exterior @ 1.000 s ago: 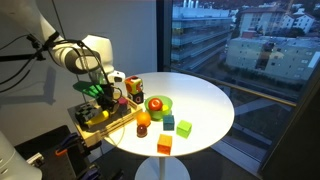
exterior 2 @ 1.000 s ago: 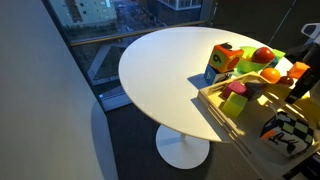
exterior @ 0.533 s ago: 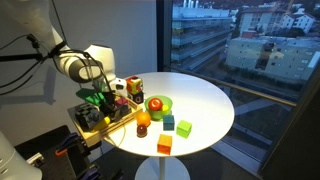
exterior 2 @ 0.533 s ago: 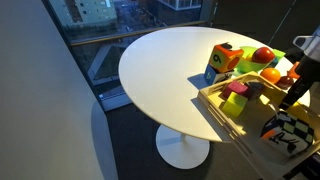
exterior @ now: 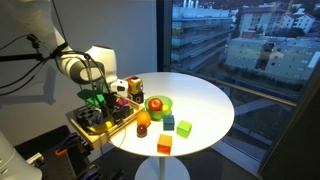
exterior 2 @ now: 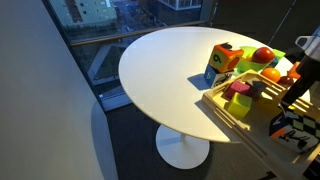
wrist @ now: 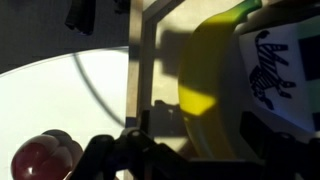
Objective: Put the banana on the tray
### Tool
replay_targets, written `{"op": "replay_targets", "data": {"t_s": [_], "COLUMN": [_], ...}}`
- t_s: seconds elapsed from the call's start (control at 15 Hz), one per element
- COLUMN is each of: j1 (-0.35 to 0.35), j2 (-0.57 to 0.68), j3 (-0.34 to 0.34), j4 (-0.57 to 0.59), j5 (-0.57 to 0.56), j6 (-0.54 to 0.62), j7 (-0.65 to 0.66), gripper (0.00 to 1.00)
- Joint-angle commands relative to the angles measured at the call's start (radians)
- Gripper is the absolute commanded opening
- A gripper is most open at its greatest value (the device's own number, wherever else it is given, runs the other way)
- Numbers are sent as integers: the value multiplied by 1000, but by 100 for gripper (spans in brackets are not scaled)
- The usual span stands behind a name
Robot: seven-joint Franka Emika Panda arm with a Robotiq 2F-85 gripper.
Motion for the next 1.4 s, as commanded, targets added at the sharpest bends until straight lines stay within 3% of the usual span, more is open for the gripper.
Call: {"op": "replay_targets", "data": {"t_s": [0.0,0.67,1.33], "j1": [-22,-48,-100], "j2": [-58,-237,-437], "j3": [-11,-39,-37], "j4": [2,-2,-3], "j5": [16,-20,-61], "j6": [-51,-241,-554], "j7": [-14,23,98], "gripper": [100,100,100]}}
